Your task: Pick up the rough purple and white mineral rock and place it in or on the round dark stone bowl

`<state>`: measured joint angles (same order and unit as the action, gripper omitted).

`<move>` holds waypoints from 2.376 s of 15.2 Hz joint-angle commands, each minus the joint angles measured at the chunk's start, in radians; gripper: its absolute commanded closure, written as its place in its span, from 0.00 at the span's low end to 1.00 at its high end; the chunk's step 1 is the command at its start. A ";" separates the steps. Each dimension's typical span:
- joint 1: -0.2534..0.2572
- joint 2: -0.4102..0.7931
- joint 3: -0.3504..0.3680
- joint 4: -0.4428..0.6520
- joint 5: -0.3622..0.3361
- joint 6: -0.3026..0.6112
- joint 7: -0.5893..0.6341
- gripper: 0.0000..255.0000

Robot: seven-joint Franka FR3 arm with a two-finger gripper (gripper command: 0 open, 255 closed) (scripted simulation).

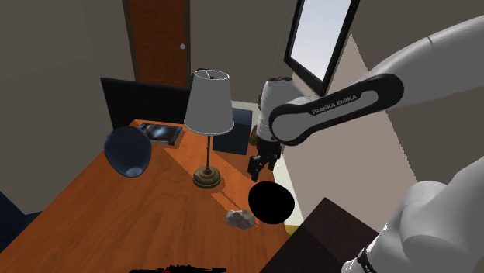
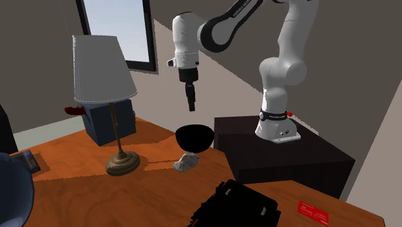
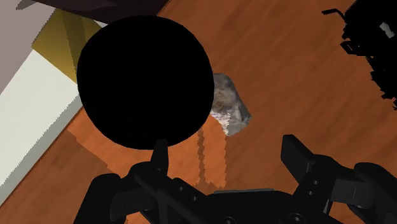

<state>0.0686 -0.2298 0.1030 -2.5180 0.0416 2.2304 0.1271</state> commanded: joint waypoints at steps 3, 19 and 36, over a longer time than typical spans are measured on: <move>0.013 0.156 0.010 0.031 0.019 0.123 -0.009 0.00; 0.066 0.697 0.054 0.275 0.051 0.409 -0.021 0.00; 0.076 0.756 0.050 0.281 0.047 0.463 -0.017 1.00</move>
<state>0.1440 0.5262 0.1524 -2.2348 0.0881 2.6941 0.1096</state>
